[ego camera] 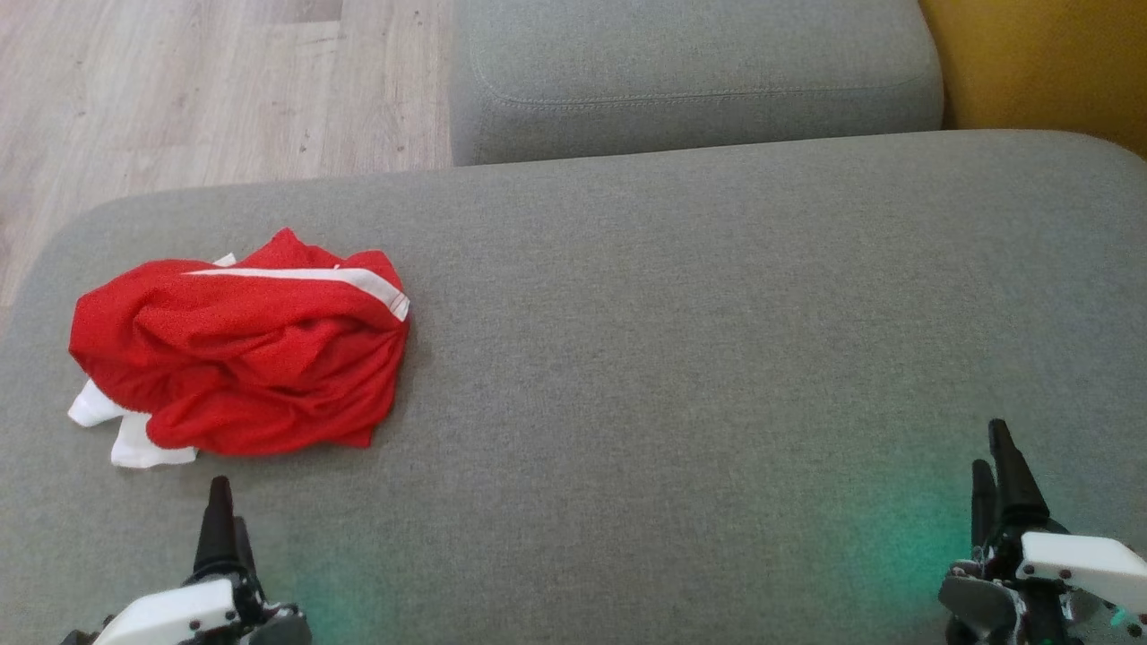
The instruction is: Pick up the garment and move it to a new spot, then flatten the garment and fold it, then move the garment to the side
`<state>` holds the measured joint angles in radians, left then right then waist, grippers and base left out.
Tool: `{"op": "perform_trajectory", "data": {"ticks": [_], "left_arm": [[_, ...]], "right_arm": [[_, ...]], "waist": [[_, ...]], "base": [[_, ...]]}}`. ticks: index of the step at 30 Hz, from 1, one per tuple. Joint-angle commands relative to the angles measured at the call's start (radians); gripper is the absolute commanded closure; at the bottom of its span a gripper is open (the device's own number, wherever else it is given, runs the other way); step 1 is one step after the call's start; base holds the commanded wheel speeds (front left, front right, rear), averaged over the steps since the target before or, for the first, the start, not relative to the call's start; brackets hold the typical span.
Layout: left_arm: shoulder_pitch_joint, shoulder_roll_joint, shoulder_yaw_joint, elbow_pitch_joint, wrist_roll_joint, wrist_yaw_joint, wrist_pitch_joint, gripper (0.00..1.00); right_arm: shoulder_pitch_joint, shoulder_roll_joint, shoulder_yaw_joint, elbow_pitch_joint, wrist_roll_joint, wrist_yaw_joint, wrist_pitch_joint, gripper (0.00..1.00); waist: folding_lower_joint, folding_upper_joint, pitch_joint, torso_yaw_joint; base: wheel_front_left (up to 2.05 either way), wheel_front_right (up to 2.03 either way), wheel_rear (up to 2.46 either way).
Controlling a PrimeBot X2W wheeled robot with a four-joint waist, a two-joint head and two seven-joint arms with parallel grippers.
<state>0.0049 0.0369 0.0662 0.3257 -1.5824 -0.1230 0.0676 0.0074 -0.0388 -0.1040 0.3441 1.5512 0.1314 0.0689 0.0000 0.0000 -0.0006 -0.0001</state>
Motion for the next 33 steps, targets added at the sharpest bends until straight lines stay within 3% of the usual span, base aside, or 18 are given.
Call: {"op": "perform_trajectory", "data": {"ticks": [1, 16, 33], "left_arm": [[-0.031, 0.006, 0.005, -0.040, 0.019, -0.001, -0.014, 0.00], [-0.037, 0.007, 0.041, -0.077, 0.140, 0.007, -0.055, 0.00], [-0.034, 0.008, -0.050, -0.229, 0.493, 0.077, -0.108, 0.00]], "right_arm": [[-0.041, -0.005, 0.005, -0.044, -0.036, 0.000, -0.014, 0.00], [-0.042, -0.006, 0.010, -0.099, -0.259, 0.000, -0.055, 0.00], [-0.041, -0.007, 0.077, -0.203, -0.648, 0.000, -0.108, 0.00]], "waist": [[0.0000, 0.0000, -0.001, 0.000], [0.0000, 0.0000, -0.007, -0.003], [0.0000, 0.0000, -0.009, -0.012]], "base": [[0.00, 0.00, 0.00], [0.00, 0.00, 0.00], [0.00, 0.00, 0.00]]}}
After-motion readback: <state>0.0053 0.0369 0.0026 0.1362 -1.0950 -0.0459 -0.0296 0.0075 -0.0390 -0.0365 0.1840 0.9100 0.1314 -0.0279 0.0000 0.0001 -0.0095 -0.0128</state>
